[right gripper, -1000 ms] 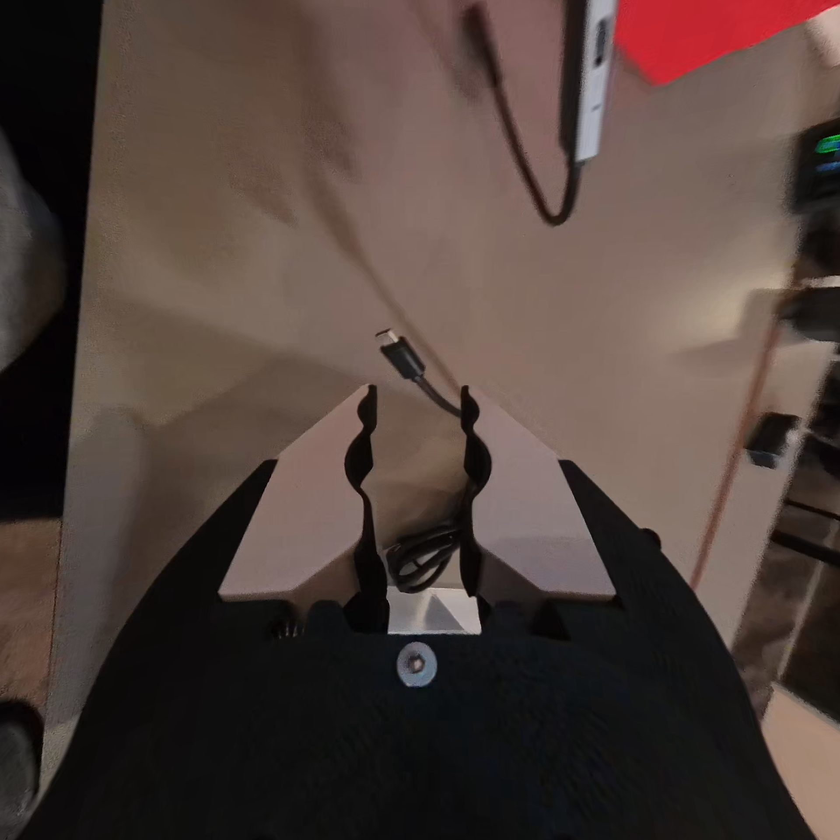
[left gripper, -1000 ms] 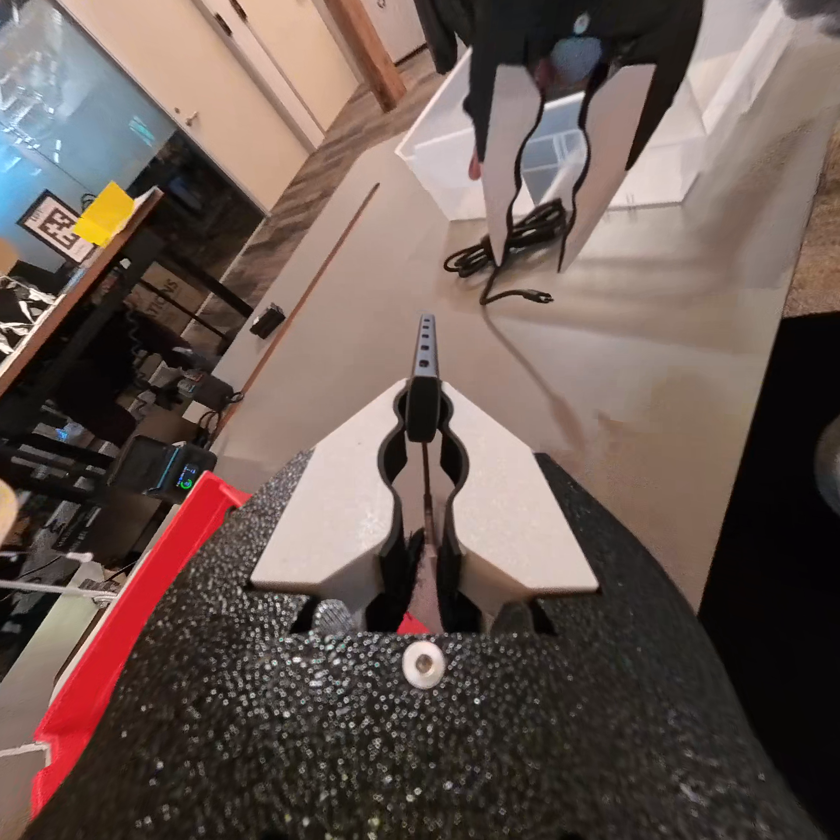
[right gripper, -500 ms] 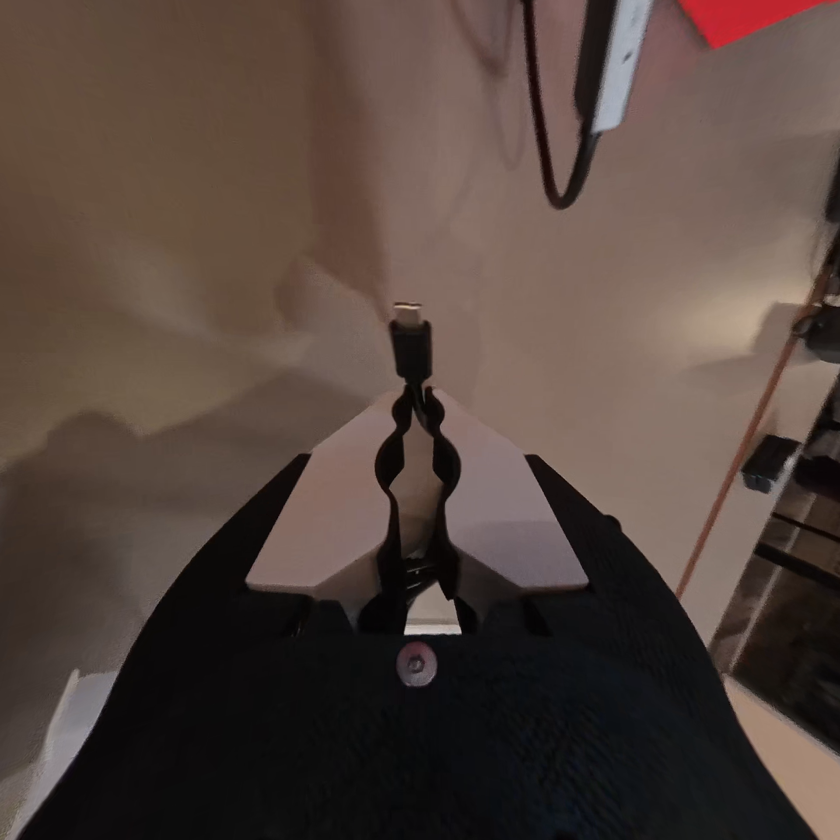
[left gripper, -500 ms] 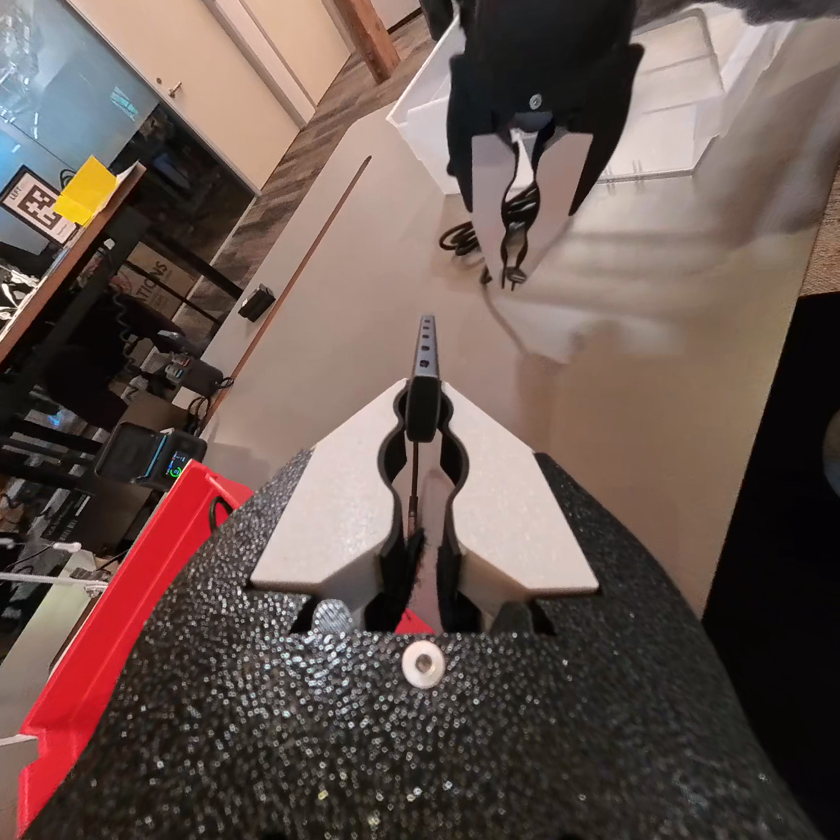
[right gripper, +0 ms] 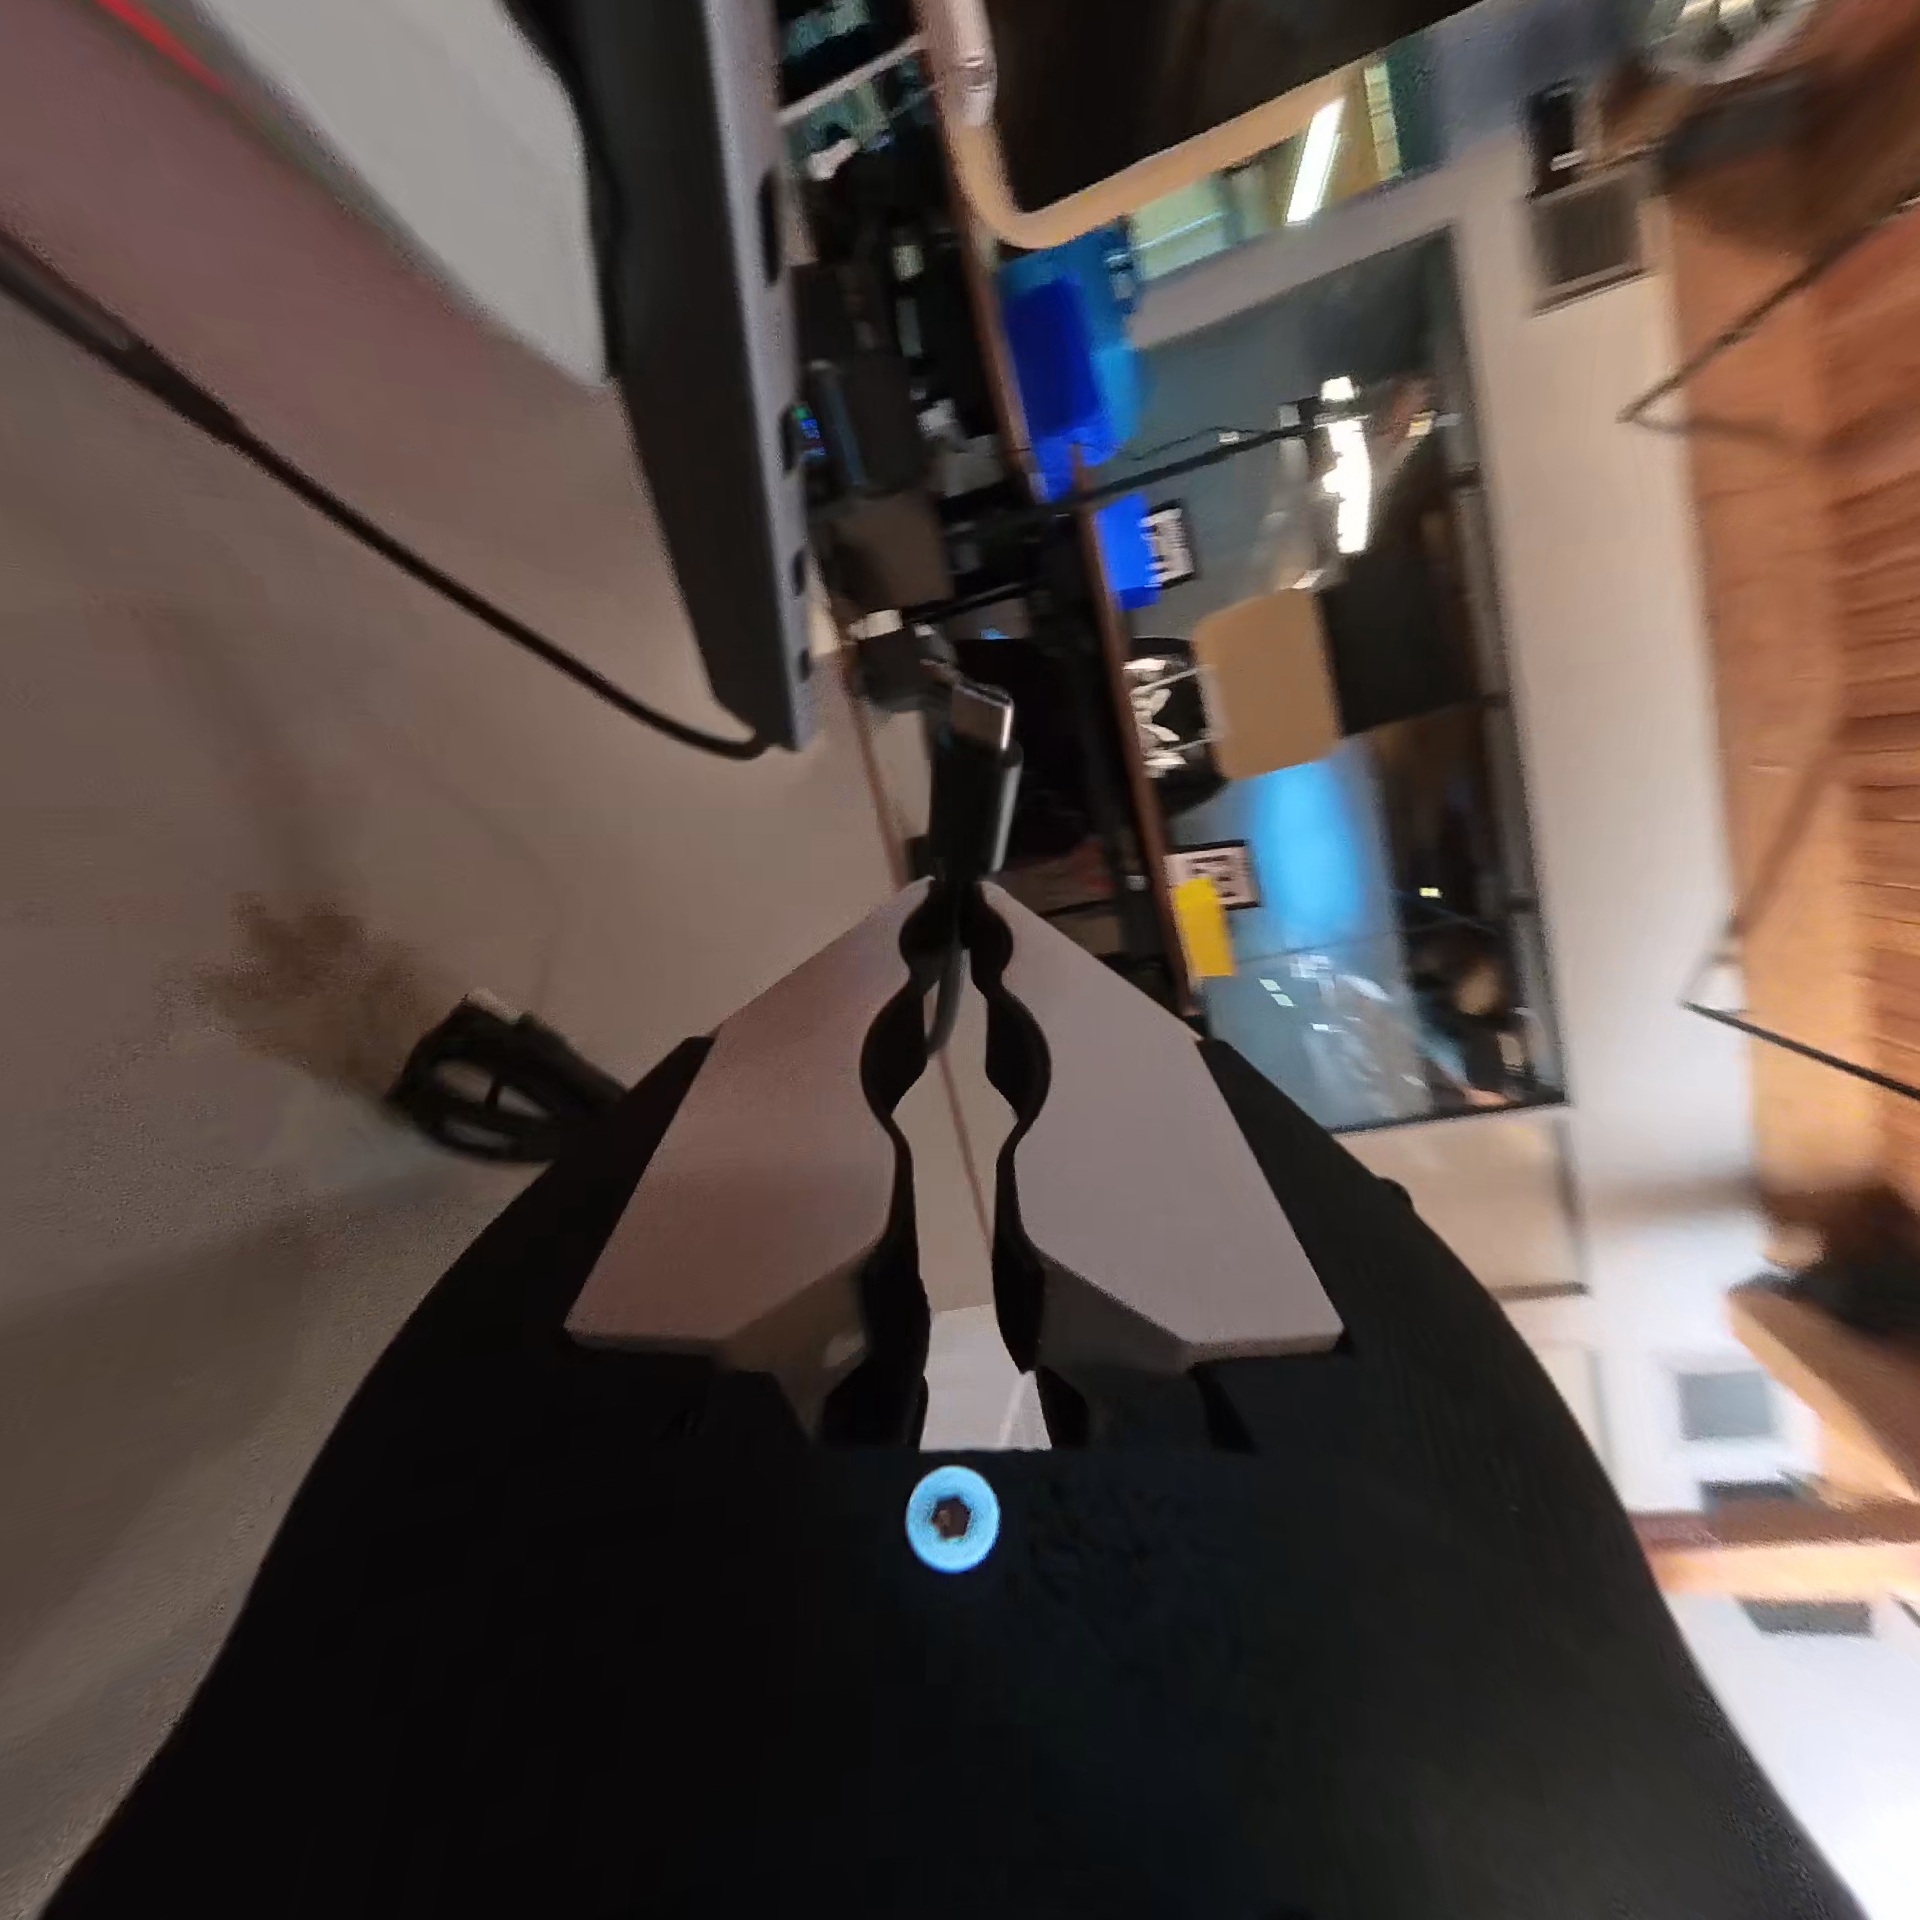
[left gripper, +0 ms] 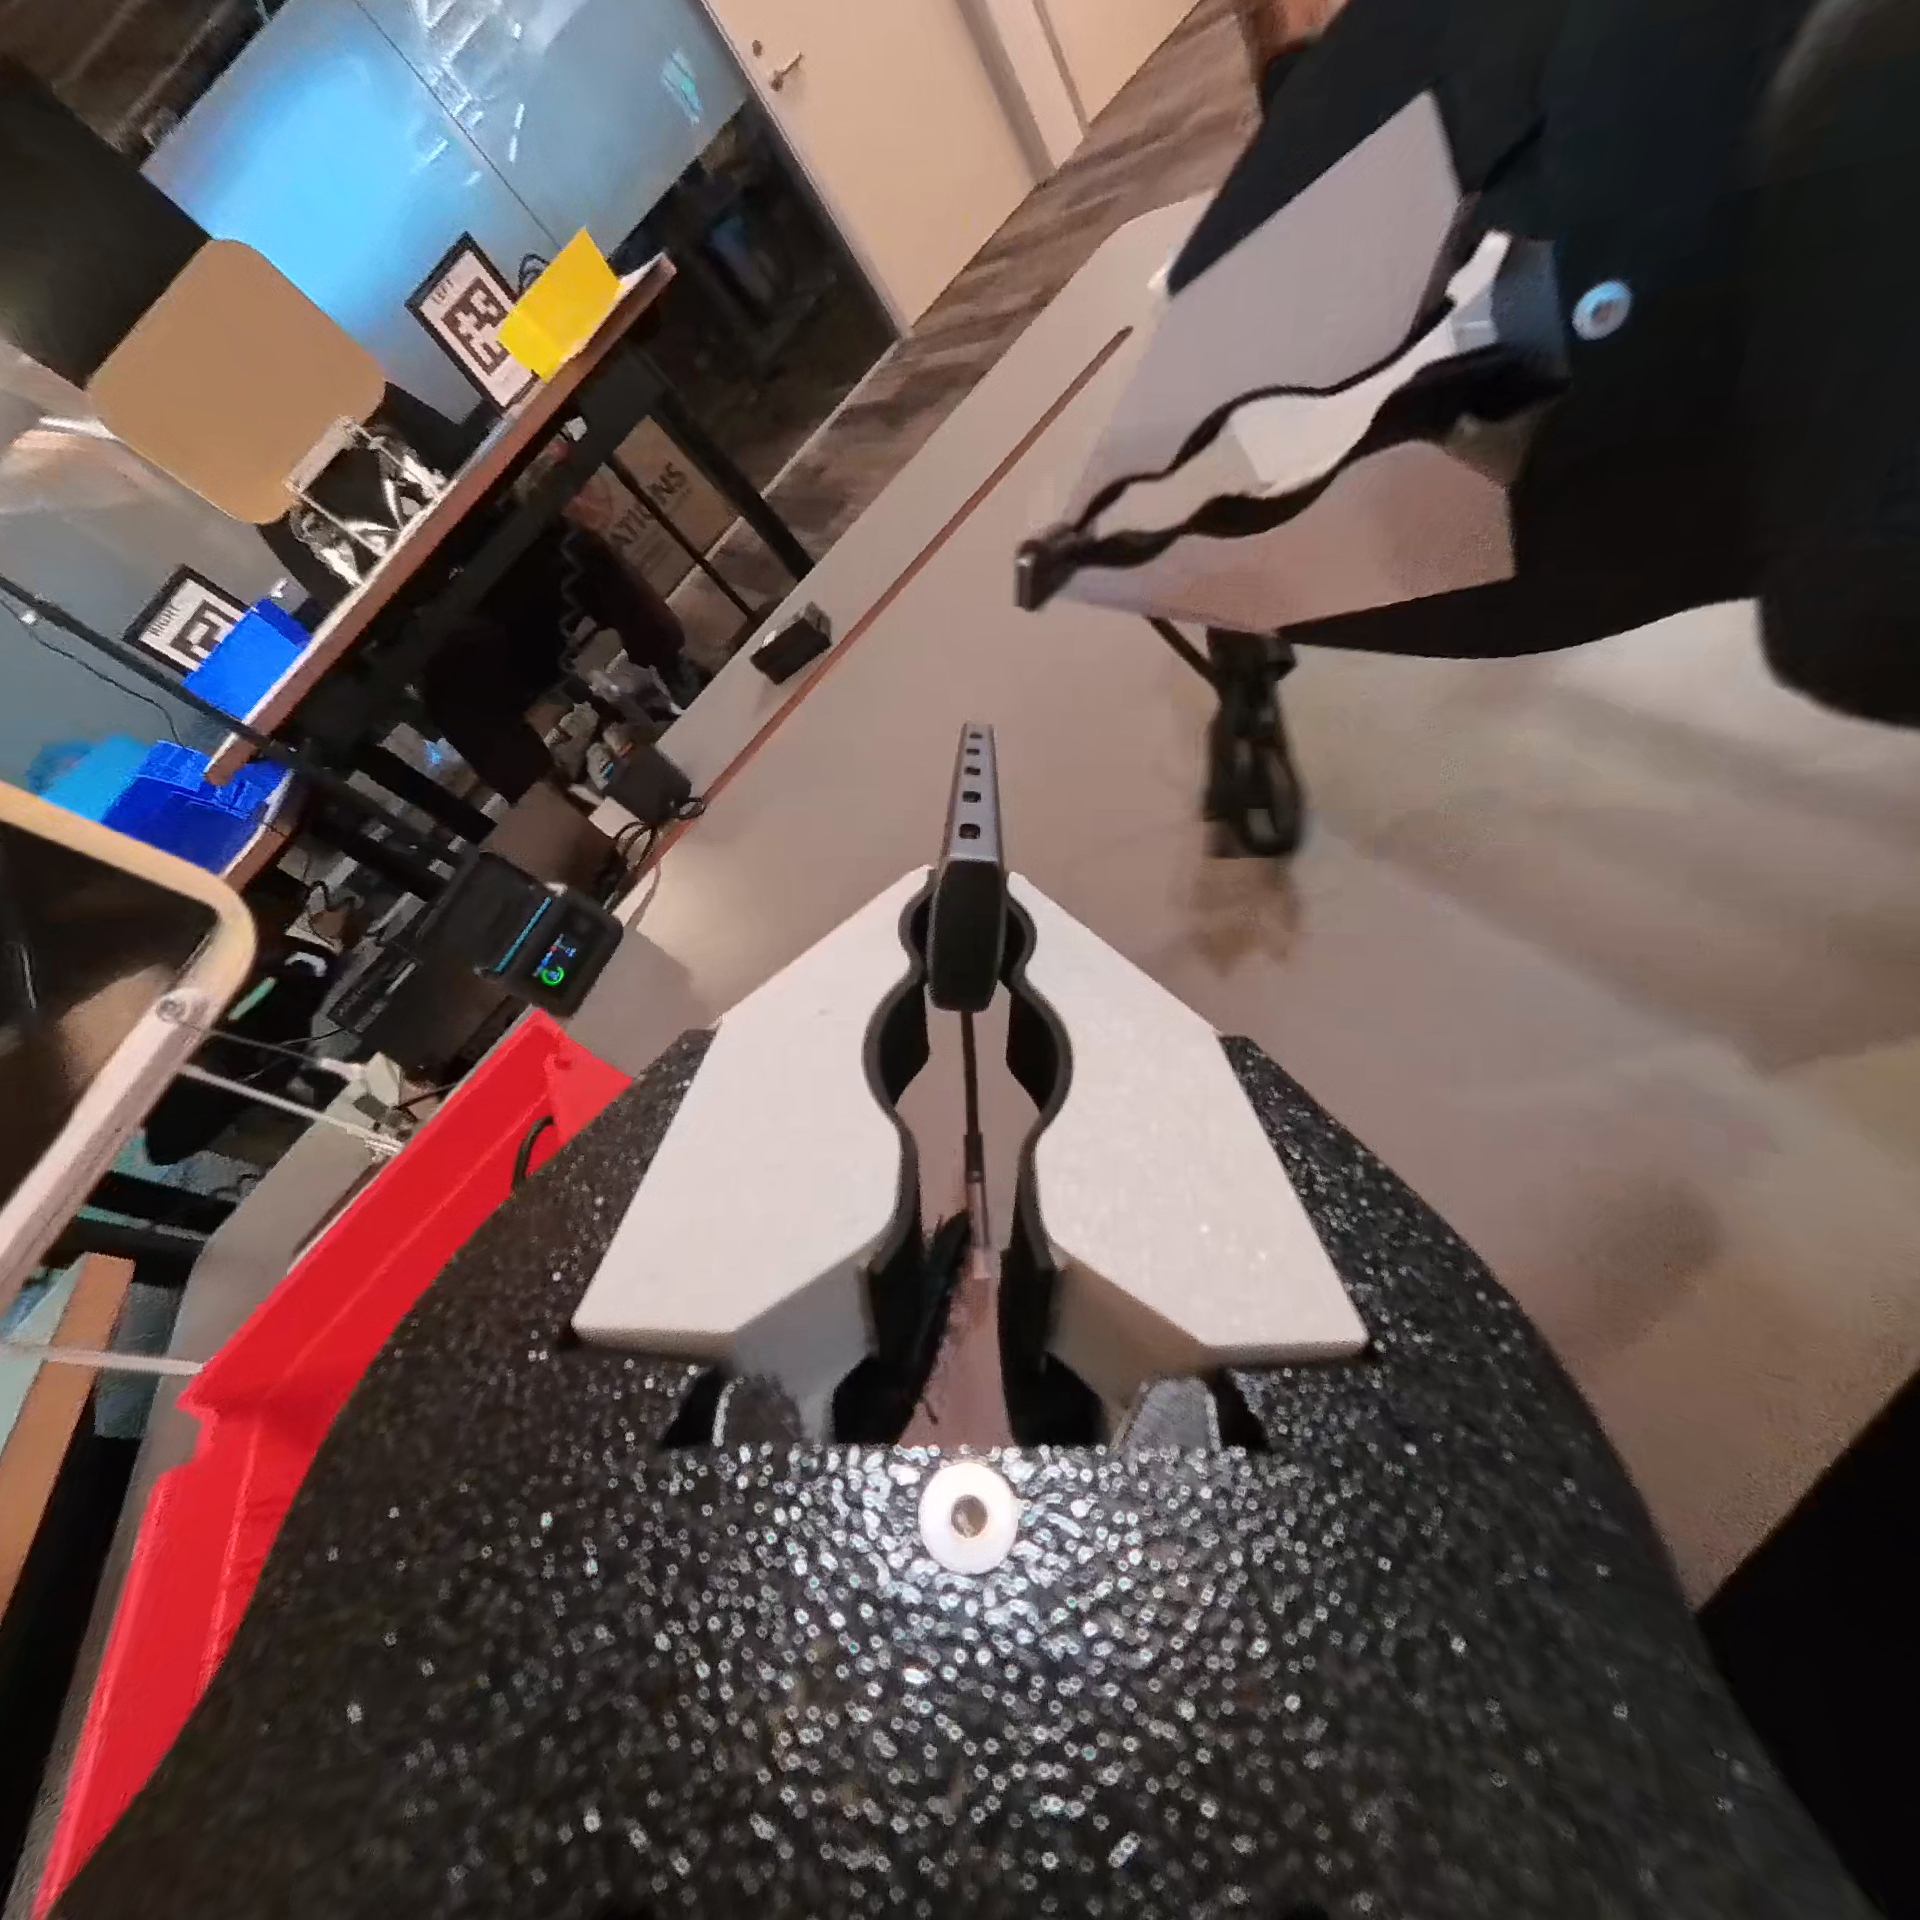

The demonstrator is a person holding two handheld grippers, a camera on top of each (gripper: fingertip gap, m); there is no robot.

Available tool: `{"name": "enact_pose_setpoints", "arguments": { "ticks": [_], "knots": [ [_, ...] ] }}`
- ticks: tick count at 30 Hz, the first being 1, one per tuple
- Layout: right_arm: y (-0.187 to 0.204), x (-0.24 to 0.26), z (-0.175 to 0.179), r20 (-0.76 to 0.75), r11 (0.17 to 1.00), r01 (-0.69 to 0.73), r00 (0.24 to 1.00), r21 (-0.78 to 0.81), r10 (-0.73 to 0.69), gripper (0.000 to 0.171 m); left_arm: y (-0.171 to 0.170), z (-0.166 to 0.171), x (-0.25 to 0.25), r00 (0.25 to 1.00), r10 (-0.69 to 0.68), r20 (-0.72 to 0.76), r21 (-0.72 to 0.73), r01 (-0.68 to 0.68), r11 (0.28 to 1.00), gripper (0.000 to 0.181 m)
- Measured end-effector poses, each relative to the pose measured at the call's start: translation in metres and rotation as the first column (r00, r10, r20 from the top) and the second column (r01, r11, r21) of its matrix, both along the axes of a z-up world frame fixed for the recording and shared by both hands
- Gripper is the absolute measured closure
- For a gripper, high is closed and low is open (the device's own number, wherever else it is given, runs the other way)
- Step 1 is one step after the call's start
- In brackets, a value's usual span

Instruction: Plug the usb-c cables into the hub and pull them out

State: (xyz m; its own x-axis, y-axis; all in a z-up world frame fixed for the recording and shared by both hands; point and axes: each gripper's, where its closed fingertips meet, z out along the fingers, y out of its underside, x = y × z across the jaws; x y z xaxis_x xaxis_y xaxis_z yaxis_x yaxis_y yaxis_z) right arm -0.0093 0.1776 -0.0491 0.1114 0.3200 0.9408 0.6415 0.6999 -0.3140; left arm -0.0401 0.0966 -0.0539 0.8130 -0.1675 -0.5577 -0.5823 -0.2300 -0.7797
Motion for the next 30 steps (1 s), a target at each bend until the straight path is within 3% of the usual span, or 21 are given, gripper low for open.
{"name": "enact_pose_setpoints", "arguments": {
  "ticks": [4,8,14,18,22,27,30],
  "knots": [
    [-0.001,0.004,0.014,-0.084,0.99,0.036,0.996,0.135,-0.024,0.171,0.009,-0.011,0.005,1.0,0.007,0.02,0.051,-0.008,0.999,0.174],
    [-0.004,-0.003,-0.007,-0.072,0.996,0.048,0.996,0.069,-0.043,0.17,0.016,-0.023,-0.009,0.998,0.06,-0.008,0.126,-0.058,0.99,0.174],
    [-0.013,-0.014,-0.052,0.079,0.999,0.039,0.996,0.031,-0.041,0.167,0.017,-0.032,-0.037,0.982,0.149,-0.117,0.215,-0.122,0.969,0.174],
    [-0.032,-0.02,-0.086,0.217,0.997,-0.06,0.974,-0.042,0.067,0.162,0.014,-0.033,-0.046,0.972,0.154,-0.176,0.276,-0.101,0.956,0.174],
    [-0.049,-0.02,-0.11,0.275,0.962,-0.121,0.943,-0.247,0.189,0.163,0.012,-0.039,-0.047,0.961,0.144,-0.235,0.32,-0.063,0.945,0.174],
    [-0.07,-0.013,-0.121,0.255,0.852,-0.195,0.901,-0.487,0.351,0.161,0.016,-0.047,-0.049,0.961,0.135,-0.242,0.312,-0.055,0.948,0.174],
    [-0.085,-0.007,-0.121,0.218,0.726,-0.175,0.884,-0.665,0.413,0.152,0.018,-0.055,-0.048,0.972,0.097,-0.212,0.274,-0.036,0.961,0.174]
  ]
}}
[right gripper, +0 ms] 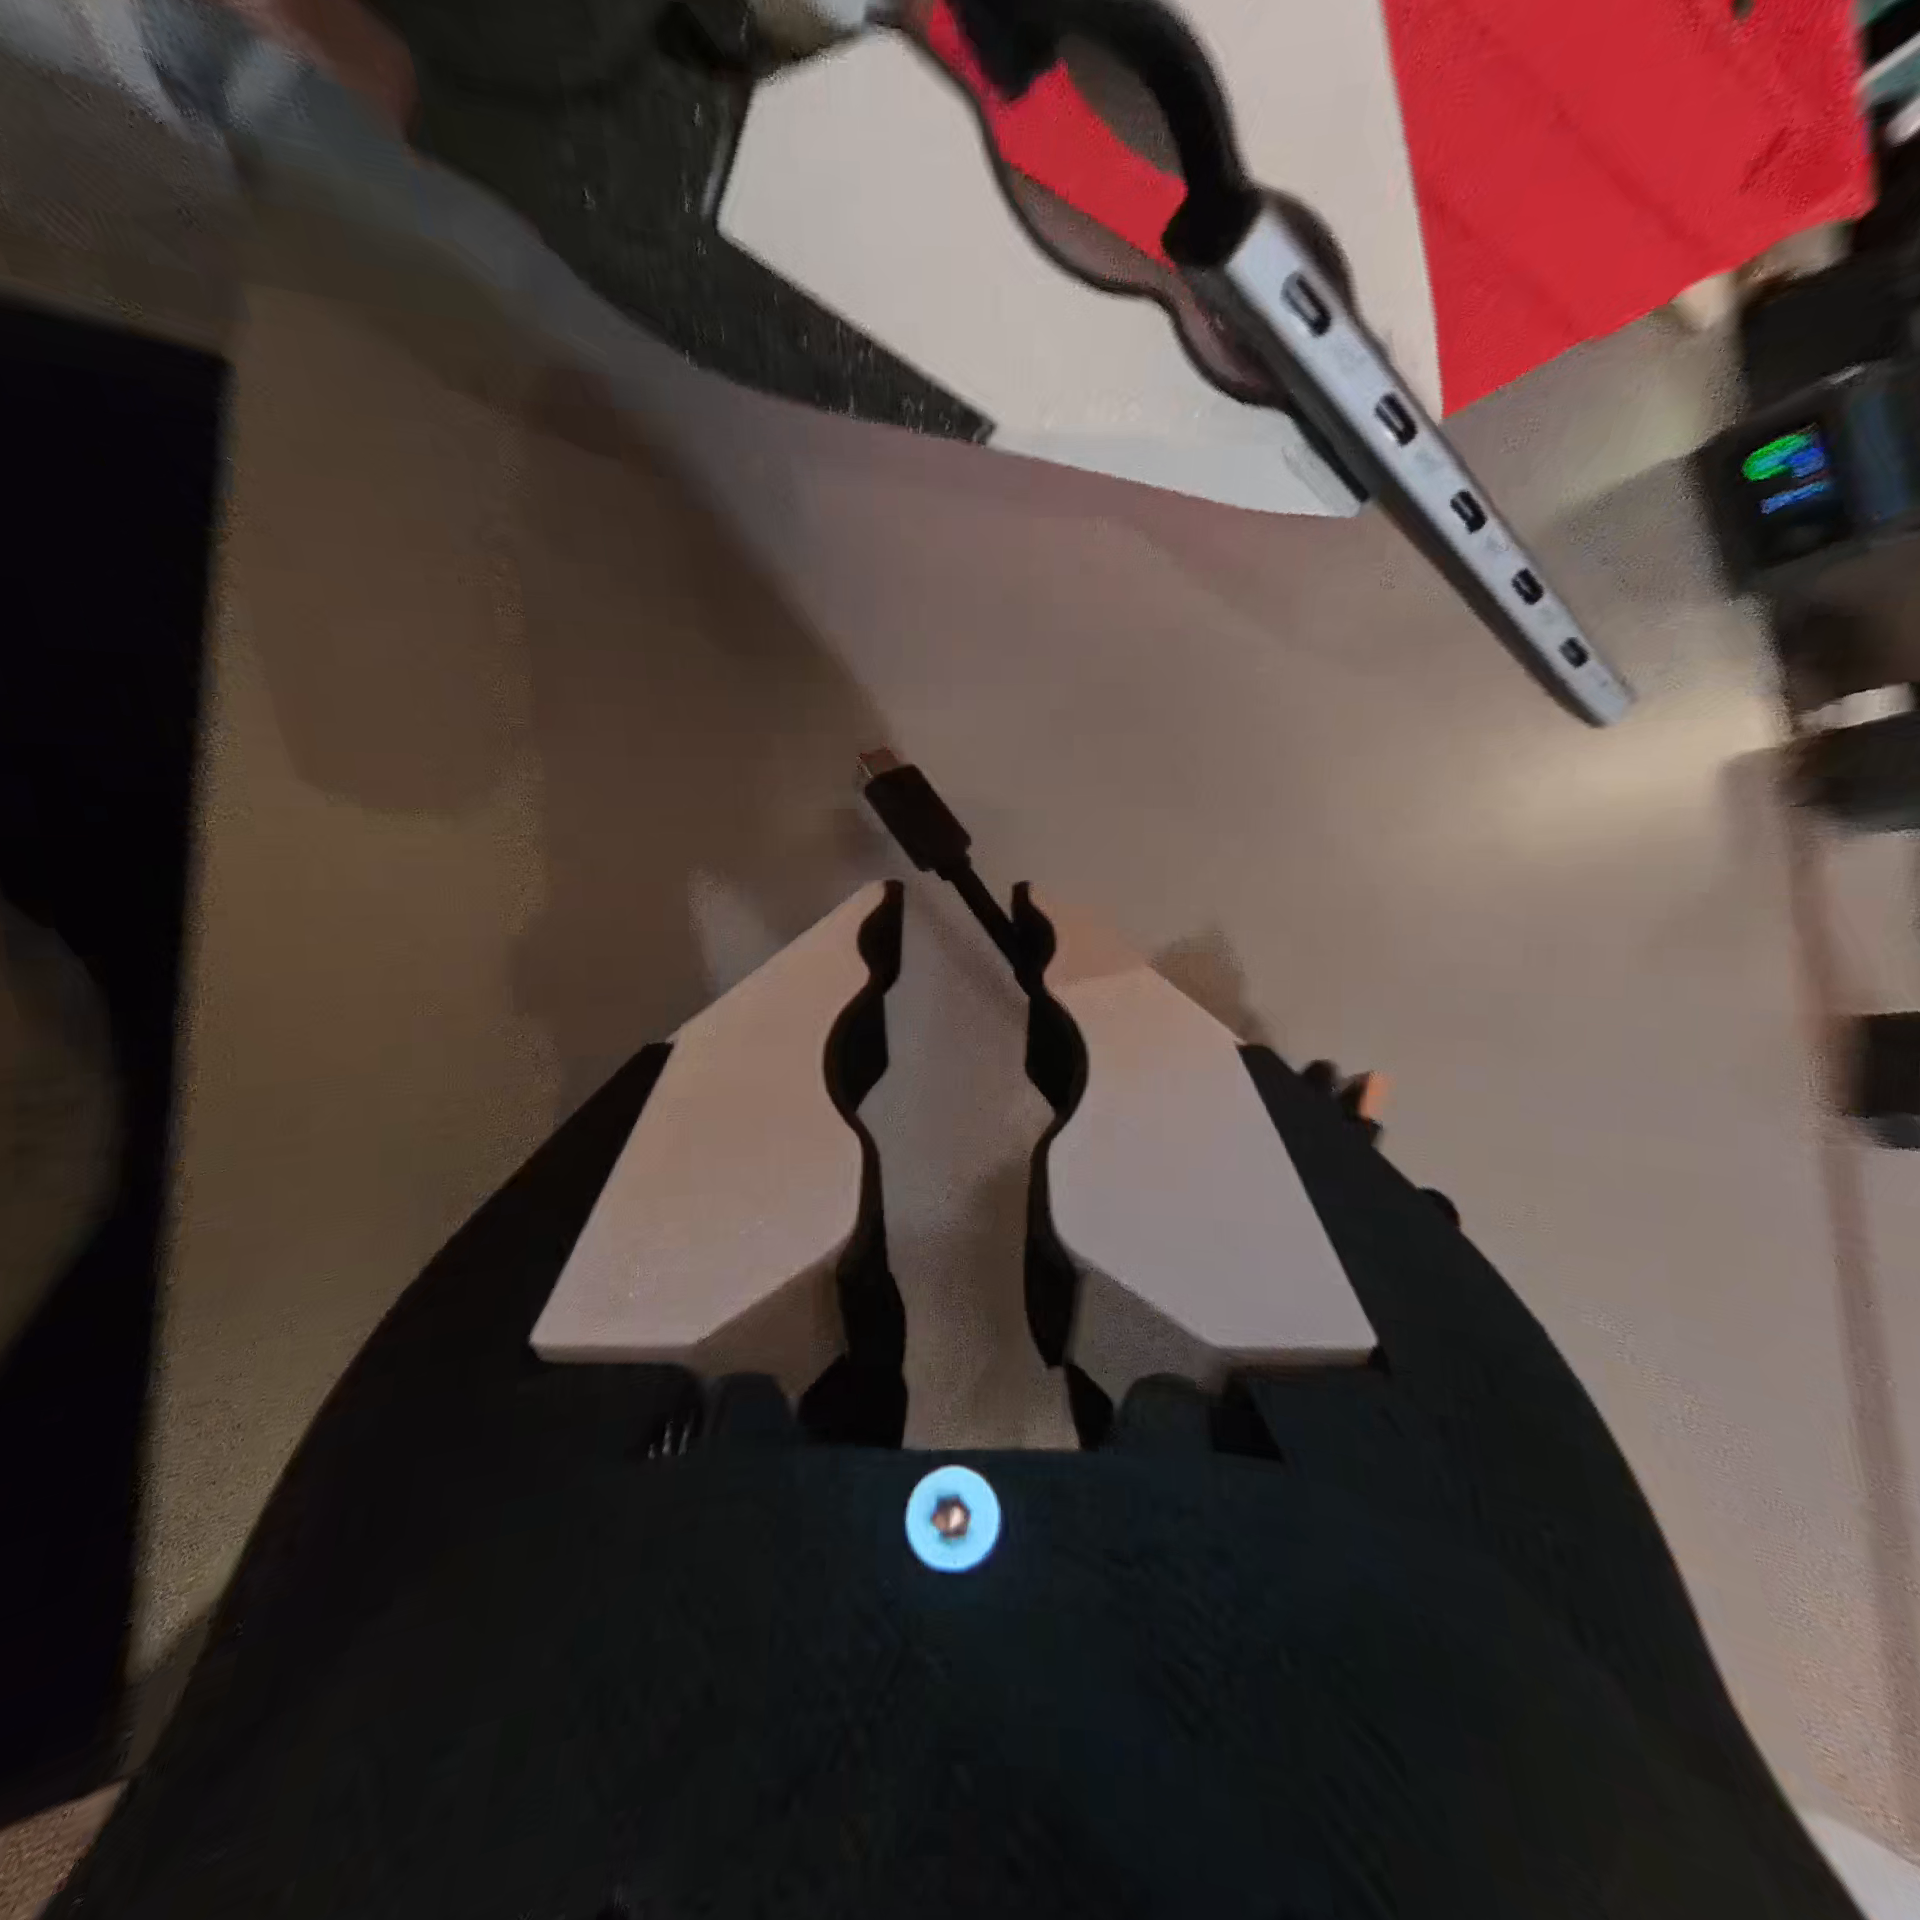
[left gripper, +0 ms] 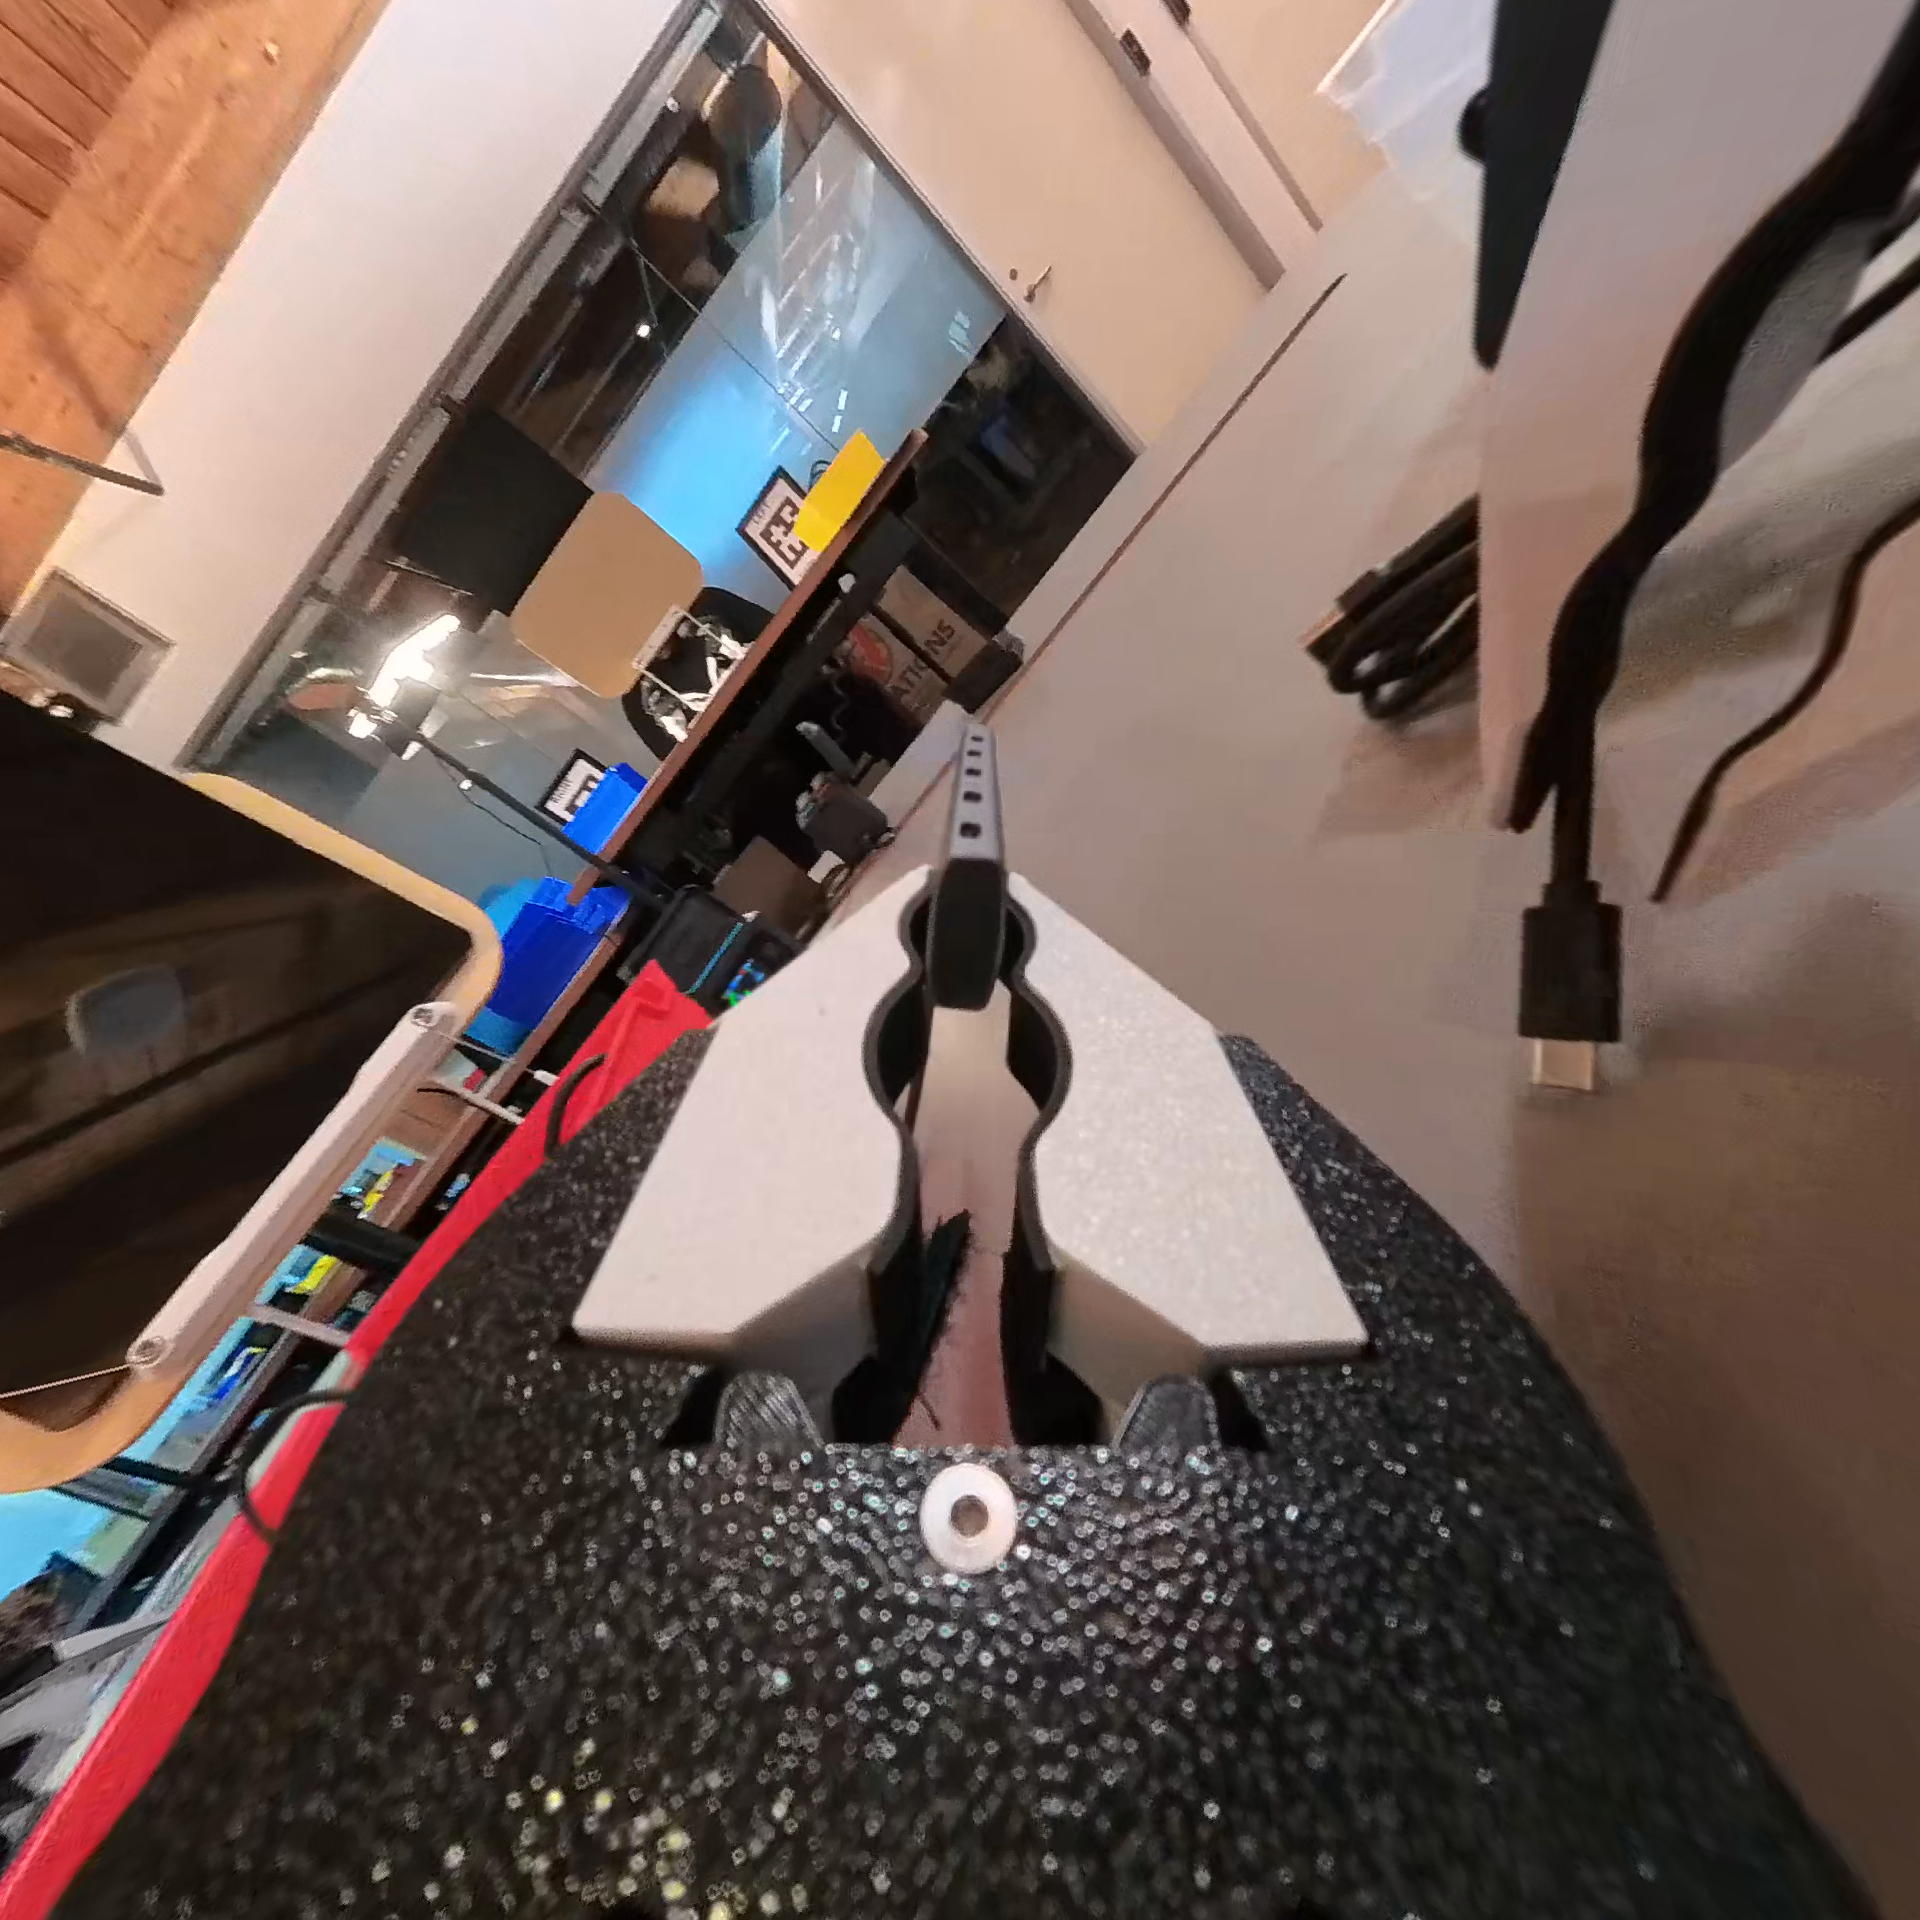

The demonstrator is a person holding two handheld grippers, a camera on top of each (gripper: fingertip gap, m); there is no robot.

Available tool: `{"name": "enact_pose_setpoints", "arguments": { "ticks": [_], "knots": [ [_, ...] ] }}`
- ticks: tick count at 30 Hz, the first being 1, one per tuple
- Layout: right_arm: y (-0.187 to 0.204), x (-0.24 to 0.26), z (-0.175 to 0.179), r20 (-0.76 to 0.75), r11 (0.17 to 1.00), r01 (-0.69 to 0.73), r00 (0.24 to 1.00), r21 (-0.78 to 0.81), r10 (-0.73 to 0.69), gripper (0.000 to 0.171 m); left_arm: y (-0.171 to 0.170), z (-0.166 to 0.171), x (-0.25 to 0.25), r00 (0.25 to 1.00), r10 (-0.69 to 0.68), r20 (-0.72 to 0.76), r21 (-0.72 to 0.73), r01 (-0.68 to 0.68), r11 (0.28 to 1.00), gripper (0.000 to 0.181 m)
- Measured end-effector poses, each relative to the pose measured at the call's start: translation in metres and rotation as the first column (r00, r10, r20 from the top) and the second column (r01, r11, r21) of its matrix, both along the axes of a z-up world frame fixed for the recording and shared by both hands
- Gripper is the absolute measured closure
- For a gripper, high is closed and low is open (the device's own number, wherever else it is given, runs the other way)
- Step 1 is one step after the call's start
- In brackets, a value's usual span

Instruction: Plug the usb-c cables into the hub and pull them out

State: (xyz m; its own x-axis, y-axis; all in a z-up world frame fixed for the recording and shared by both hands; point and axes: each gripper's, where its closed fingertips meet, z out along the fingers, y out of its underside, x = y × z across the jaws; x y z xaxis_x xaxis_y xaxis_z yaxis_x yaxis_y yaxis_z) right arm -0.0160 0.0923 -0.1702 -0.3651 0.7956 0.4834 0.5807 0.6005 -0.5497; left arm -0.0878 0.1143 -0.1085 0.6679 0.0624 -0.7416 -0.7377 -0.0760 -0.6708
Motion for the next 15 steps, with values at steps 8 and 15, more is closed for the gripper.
{"name": "enact_pose_setpoints", "arguments": {
  "ticks": [8,15],
  "knots": [
    [-0.022,0.024,0.04,0.045,0.966,-0.033,0.998,-0.255,0.046,0.14,0.003,-0.009,0.006,0.995,-0.07,0.071,-0.059,0.075,0.995,0.174],
    [-0.011,0.011,0.034,0.035,0.958,0.05,0.999,-0.283,-0.042,0.132,0.002,-0.011,0.012,0.983,-0.128,0.129,-0.069,0.138,0.988,0.174]
  ]
}}
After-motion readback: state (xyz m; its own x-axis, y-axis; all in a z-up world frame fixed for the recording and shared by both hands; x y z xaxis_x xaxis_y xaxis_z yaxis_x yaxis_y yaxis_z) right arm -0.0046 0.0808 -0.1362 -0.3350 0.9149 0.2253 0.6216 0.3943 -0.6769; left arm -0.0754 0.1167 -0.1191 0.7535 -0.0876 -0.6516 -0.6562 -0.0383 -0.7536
